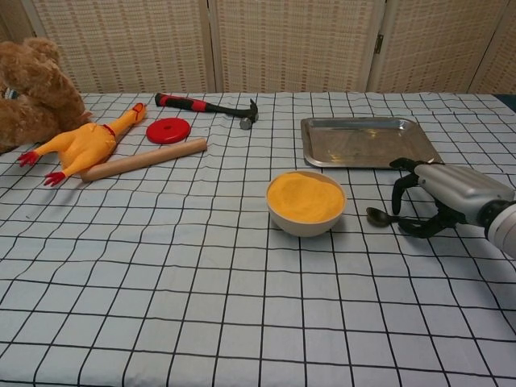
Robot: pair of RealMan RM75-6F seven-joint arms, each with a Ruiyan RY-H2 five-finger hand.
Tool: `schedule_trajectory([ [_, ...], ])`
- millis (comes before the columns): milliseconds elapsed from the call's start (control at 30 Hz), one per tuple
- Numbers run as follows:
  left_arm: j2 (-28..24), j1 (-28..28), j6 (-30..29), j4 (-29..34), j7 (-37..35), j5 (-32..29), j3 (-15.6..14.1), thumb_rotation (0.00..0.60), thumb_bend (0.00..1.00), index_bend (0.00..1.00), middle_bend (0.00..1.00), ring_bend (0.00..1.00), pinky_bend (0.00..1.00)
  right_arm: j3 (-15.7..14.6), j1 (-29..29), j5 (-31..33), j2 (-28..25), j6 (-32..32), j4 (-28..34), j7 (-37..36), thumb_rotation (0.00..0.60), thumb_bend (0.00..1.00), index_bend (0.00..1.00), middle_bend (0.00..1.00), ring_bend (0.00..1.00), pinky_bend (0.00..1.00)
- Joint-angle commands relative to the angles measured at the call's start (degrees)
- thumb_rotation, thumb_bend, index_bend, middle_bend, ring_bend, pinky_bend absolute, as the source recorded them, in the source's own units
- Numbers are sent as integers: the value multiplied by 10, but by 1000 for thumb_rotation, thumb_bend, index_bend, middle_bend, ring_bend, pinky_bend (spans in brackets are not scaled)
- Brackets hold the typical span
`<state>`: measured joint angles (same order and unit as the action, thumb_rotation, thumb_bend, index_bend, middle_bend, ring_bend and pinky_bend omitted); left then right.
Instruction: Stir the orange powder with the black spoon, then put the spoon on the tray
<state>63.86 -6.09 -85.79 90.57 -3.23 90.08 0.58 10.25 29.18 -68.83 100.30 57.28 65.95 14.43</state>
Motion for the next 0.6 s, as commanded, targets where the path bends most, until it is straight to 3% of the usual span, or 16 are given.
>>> schedule_trajectory([
  [33,-1,1,-2,0,-2,1,0,600,407,0,0,0,85,0,1,1,3,2,-4,0,600,327,497,0,0,0],
  [600,-3,1,-3,-1,-4,1,0,600,413,0,0,0,85,-6,6,6,12,-4,-16,0,600,403,497,0,0,0],
])
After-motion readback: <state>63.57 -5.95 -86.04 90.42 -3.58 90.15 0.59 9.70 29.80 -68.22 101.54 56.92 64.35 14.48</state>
